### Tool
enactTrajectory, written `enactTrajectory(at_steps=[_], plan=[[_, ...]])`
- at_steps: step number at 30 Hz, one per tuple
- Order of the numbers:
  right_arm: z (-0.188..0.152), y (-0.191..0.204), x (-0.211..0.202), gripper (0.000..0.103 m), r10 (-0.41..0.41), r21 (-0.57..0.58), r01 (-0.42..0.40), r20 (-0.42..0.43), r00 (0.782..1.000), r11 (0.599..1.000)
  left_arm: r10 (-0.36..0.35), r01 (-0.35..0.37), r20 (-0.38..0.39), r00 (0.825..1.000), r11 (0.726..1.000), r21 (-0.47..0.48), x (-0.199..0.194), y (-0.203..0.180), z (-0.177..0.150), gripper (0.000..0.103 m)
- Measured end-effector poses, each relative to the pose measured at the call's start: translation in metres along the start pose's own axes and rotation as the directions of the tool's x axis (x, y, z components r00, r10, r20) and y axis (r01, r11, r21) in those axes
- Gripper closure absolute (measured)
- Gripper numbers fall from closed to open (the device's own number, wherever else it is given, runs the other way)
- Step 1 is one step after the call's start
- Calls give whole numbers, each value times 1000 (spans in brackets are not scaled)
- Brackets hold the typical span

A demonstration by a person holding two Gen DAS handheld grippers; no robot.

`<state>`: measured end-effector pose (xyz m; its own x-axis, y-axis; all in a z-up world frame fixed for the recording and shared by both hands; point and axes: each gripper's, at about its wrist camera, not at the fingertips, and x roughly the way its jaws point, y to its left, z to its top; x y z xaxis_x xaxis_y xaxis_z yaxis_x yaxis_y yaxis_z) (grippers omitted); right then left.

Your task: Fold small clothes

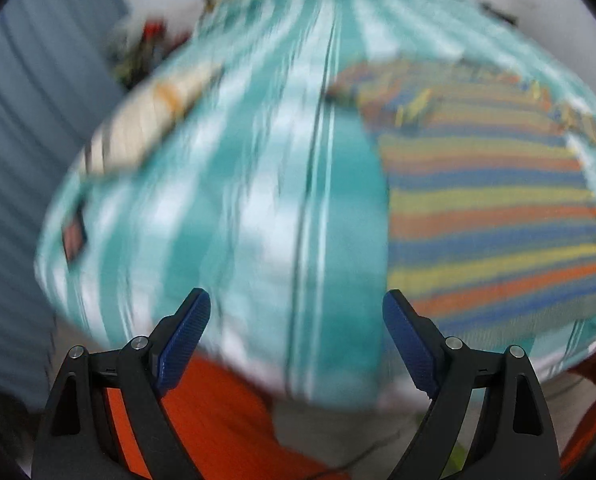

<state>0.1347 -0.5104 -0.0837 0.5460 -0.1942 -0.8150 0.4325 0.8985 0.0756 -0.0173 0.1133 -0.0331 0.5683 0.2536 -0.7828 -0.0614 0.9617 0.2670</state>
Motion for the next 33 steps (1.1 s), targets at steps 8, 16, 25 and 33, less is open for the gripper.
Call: enactTrajectory(at_steps=[8,16,25,33], plan=[[-81,50,-83,34,190,-154,-186,16,982,970,-223,92,330,917,924,370,7,-56,114,1],[-134,96,-96,34,275,-221,-273,-19,961,936,-216,67,99,971,651,756,138,-147,131,26],[-135,88,-78,34,272,-153,-277,-55,961,949,-273,270,-84,958,771,576,196,-143,154,95],[-132,80,-75,34,276,-118,-279,-39,960,953,-311,332,121,943,841,-427,204,79,217,97]])
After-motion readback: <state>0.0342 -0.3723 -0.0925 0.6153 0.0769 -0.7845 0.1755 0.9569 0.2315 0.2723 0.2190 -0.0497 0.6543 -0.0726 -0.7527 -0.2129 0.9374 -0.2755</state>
